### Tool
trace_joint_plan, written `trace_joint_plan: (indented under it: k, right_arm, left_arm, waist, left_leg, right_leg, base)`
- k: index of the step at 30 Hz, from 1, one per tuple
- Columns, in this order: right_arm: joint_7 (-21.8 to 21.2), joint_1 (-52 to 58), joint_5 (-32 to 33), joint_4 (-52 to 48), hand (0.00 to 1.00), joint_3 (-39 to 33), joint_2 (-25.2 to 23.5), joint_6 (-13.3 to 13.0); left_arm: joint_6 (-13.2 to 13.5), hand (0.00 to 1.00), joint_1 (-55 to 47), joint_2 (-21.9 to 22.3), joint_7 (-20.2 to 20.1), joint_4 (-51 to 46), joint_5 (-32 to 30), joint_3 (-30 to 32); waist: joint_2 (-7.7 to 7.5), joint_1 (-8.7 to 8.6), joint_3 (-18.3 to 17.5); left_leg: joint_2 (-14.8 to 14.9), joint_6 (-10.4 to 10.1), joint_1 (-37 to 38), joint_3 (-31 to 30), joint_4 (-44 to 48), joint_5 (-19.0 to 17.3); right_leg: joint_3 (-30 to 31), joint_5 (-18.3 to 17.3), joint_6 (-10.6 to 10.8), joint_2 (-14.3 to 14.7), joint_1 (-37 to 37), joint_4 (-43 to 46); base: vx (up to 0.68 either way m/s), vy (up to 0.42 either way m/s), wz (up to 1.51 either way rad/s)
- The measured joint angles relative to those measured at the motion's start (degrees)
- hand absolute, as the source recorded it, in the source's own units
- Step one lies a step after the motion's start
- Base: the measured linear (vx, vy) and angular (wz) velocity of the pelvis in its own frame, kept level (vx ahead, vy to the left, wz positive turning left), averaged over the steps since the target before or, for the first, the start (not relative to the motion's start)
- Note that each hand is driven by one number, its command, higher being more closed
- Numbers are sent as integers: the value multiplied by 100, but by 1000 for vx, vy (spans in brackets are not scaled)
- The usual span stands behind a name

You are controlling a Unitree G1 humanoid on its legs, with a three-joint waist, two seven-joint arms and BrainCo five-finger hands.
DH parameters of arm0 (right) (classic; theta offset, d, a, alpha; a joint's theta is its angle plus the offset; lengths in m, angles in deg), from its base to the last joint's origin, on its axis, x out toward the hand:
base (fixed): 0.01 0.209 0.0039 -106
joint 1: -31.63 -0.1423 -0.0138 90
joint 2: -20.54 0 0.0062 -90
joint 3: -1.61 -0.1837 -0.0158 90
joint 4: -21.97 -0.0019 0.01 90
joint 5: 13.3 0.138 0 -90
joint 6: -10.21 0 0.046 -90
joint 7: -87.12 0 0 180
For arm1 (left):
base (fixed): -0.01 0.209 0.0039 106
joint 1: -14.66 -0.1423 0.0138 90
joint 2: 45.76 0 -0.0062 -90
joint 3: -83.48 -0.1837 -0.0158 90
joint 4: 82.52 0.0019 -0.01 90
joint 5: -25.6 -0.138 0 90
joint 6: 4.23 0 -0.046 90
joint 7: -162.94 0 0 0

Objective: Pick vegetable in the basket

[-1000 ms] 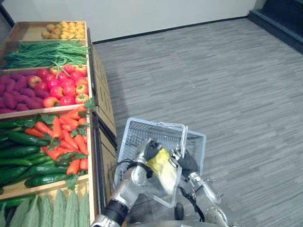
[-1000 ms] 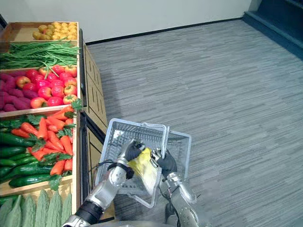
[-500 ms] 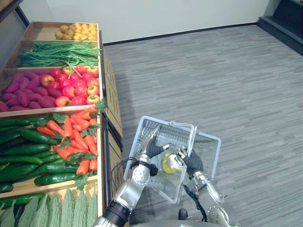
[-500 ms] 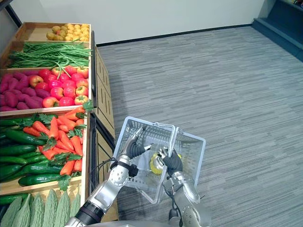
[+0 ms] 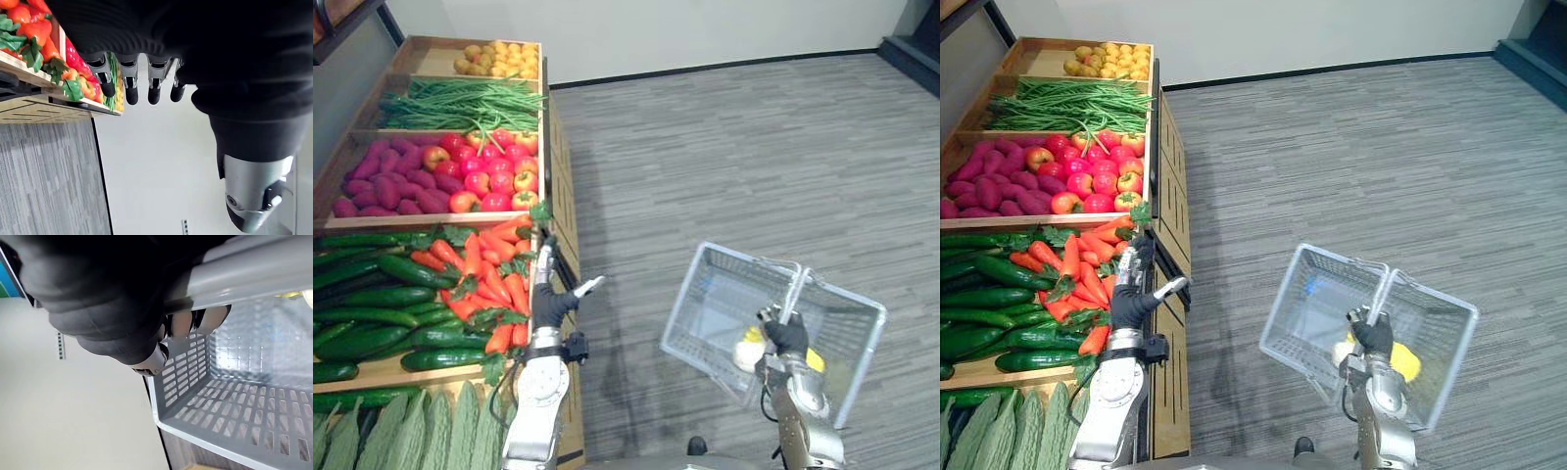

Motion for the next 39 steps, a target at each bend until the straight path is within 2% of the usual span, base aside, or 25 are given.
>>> trace_joint_plan:
  k: [3, 7, 9, 12, 13, 14, 15, 16, 18, 20, 21, 22, 24, 26, 27, 28, 29, 31, 32, 33, 34, 35, 36, 37, 39]
  right_arm:
    - [18, -207, -189, 371, 100, -323, 37, 0]
    - [101, -364, -225, 897, 100, -453, 16, 56]
    - [103, -406, -227, 912, 100, -464, 41, 76]
    - [111, -554, -229, 918, 100, -556, 166, 84]
    - [139, -562, -229, 917, 100, -583, 185, 86]
    - [194, -561, -229, 918, 100, -579, 227, 88]
    - [219, -570, -230, 918, 100, -578, 273, 103]
    - [220, -652, -230, 918, 100, -551, 396, 163]
    - [204, -694, -247, 883, 100, -493, 483, 186]
    - [198, -712, -254, 838, 100, -379, 517, 186]
    - [204, -707, -250, 839, 100, -268, 500, 187]
    - [218, -699, -232, 837, 100, -253, 433, 188]
    - [233, -664, -216, 833, 100, -256, 406, 171]
    - [268, -590, -170, 824, 100, -354, 419, 69]
    - [282, -500, -165, 826, 100, -460, 432, 43]
    - [324, -369, -158, 798, 100, -534, 426, 31]
    - [350, -155, -145, 801, 100, -689, 313, 29]
    - [389, -70, -99, 838, 100, -1017, 204, 31]
    - [421, -72, -65, 905, 100, -1193, 183, 60]
    - [435, -63, -57, 960, 100, -1202, 176, 78]
    - [426, -94, -54, 1102, 100, -1166, 130, 88]
    - [378, -115, -59, 1116, 100, -1109, 69, 87]
    - [353, -132, -59, 1115, 100, -1053, 27, 76]
    - [338, -94, -58, 1131, 100, -947, -81, 59]
    - [343, 67, -65, 1125, 100, -926, -94, 70]
  left_arm:
    - [7, 0, -41, 156, -13, -39, 157, 267]
    - [5, 0, -50, 114, 37, -18, 279, 527]
    - [7, 0, -39, 114, 99, -5, 338, 597]
    - [2, 0, 46, 173, 137, 309, 445, 622]
    - [5, 0, 121, 169, 196, 351, 443, 630]
    - [6, 0, 233, 126, 271, 419, 442, 639]
    - [4, 0, 271, 135, 294, 469, 442, 675]
    - [-6, 0, 316, 196, 314, 521, 440, 651]
    - [4, 0, 301, 252, 362, 538, 441, 662]
    - [7, 0, 279, 259, 370, 588, 462, 688]
    - [7, 0, 233, 255, 368, 683, 511, 695]
    - [1, 0, 178, 253, 370, 783, 559, 695]
    - [3, 0, 60, 249, 380, 816, 566, 700]
    - [3, 0, 27, 250, 386, 819, 563, 768]
    - [2, 0, -21, 251, 401, 820, 556, 830]
    - [0, 0, -62, 247, 399, 826, 549, 833]
    - [-15, 0, -70, 225, 401, 894, 528, 825]
    - [-53, 0, -44, 247, 395, 944, 436, 792]
    - [-92, 0, -42, 251, 392, 1014, 437, 790]
    - [-112, 0, -27, 272, 392, 1077, 435, 784]
    - [-167, 0, -33, 313, 413, 1230, 436, 861]
    - [-172, 0, -30, 315, 440, 1374, 435, 904]
    - [-170, 0, -52, 313, 441, 1384, 435, 933]
    - [-159, 0, -124, 247, 462, 1413, 432, 985]
    - [-251, 0, -204, 259, 418, 1427, 432, 734]
  waist:
    - [60, -9, 172]
    - [-72, -79, 422]
    - [-59, -60, 457]
    - [237, -93, 614]
    - [232, -101, 618]
    - [198, -112, 640]
    - [236, -117, 649]
    - [348, -95, 668]
    - [350, -97, 662]
    - [349, -85, 666]
    - [355, -74, 683]
    - [343, -18, 701]
    - [210, 112, 744]
    - [229, 194, 724]
    - [257, 227, 704]
    - [301, 225, 655]
    - [159, 158, 532]
    - [139, 48, 405]
    - [136, 34, 411]
    - [149, 20, 419]
    - [157, -21, 419]
    - [196, -70, 422]
    - [114, -71, 401]
    - [-106, -131, 402]
    - [-121, -114, 387]
  left_leg:
    - [-12, 154, -59, -11, 261, -315]
    - [-84, 325, 130, -356, 249, -464]
    - [-51, 408, 98, -446, 244, -615]
    - [246, 305, 115, -603, 348, -797]
    - [358, 187, 152, -642, 353, -865]
    - [492, -21, 239, -669, 406, -982]
    - [596, -133, 241, -709, 474, -1048]
    - [809, -269, 210, -749, 693, -1011]
    - [985, -346, 28, -921, 1460, -813]
    - [1171, -152, -620, -999, 2961, -140]
    - [1407, -59, -1145, -915, 4072, 436]
    - [1564, -46, -1572, -772, 4877, 328]
    - [1545, -25, -2032, -369, 5208, 139]
    - [1479, -2, -2402, 330, 4605, 13]
    - [1467, 11, -2502, 1044, 3735, 143]
    - [1411, 205, -2496, 1681, 3097, 376]
    - [1251, 398, -2324, 2213, 2649, 295]
    - [1123, 953, -2138, 3010, 2149, 185]
    - [963, 1121, -1934, 3114, 1727, 122]
    - [882, 1119, -1802, 2991, 1495, 122]
    - [768, 988, -1551, 2707, 1097, 204]
    - [748, 823, -1403, 2466, 932, 286]
    - [672, 725, -1358, 2416, 935, 286]
    - [516, 402, -1324, 2219, 1077, 105]
    - [477, 281, -1232, 1931, 1133, -24]
  right_leg:
    - [-155, -907, 141, -195, -605, 1491]
    - [-860, -1644, -104, -873, -1602, 3957]
    - [-968, -1685, -124, -1039, -1905, 3862]
    - [-749, -1393, 38, -1028, -2425, 3151]
    - [-467, -1046, 119, -961, -2627, 2659]
    - [-244, -391, 325, -864, -2629, 2392]
    - [-230, -156, 291, -785, -2604, 2461]
    - [-301, -514, 126, -627, -2665, 2920]
    - [-426, -982, -25, -544, -2647, 3458]
    - [-583, -1227, -156, -369, -2322, 3353]
    - [-713, -1257, -208, -213, -1870, 2977]
    - [-843, -1251, -261, -94, -1352, 2595]
    - [-1069, -1252, -277, -78, -687, 2092]
    - [-1434, -1251, -270, -96, -220, 1693]
    - [-1709, -1260, -218, -80, 38, 1513]
    - [-1963, -1326, -86, -53, 164, 1502]
    - [-2318, -1402, 30, -185, 273, 1508]
    - [-2813, -1420, 57, -250, 374, 1557]
    - [-3004, -1564, 91, -377, 294, 2222]
    - [-3044, -1720, 102, -543, 128, 2714]
    - [-2900, -1983, 212, -626, -1, 2894]
    - [-2851, -1952, 181, -705, -157, 2639]
    - [-2859, -1741, 156, -809, -192, 2266]
    - [-2955, -1262, 193, -1077, -177, 2245]
    - [-2877, -1463, -237, -1429, -263, 3388]
  base:
    - [-20, 3, 11]
    - [-22, 3, 39]
    - [60, -47, 27]
    - [140, -121, 24]
    - [313, -296, 28]
    - [281, -269, 32]
    - [385, -369, 22]
    - [349, -325, 10]
    - [372, -342, 8]
    - [400, -350, 16]
    - [398, -303, 30]
    - [394, -271, 33]
    - [373, -194, 47]
    - [341, -142, 73]
    - [335, -104, 94]
    - [417, -120, 172]
    - [350, -89, 183]
    - [350, -54, 220]
    - [349, -31, 188]
    - [334, -36, 148]
    - [224, -55, 118]
    - [191, -88, 107]
    - [210, -199, 101]
    - [215, -195, 99]
    - [137, -145, 98]
